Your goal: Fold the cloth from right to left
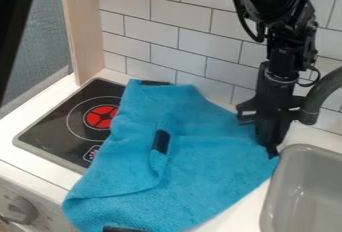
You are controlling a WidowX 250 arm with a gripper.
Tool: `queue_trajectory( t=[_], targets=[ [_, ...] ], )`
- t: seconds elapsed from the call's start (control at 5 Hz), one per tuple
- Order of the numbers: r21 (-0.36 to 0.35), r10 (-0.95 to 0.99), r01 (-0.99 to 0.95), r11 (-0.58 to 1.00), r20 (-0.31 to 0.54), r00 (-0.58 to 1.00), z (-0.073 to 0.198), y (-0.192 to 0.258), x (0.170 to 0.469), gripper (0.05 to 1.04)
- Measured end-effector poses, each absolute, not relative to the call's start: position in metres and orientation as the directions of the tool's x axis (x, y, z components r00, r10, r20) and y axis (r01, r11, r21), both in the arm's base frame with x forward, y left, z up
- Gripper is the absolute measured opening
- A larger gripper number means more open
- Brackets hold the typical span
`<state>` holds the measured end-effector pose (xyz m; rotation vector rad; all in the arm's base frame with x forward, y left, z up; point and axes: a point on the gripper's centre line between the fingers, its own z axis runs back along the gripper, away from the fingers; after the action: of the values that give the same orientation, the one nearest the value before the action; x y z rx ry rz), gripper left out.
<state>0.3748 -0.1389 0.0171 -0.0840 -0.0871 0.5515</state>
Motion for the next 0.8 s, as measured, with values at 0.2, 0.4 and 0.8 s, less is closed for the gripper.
queue_trajectory(
  t=[0.2,0.4,0.8],
  targets=[
    [-0.103,0.530,-0.523,0.846,0.055,0.846,0.017,-0.139,0.374,0.061],
    [-0.095,0.512,-0.507,0.857,0.039,0.858,0.018,-0.140,0.372,0.052],
    [-0.135,0.474,-0.464,0.875,0.054,0.879,0.031,-0.143,0.373,0.051]
  ],
)
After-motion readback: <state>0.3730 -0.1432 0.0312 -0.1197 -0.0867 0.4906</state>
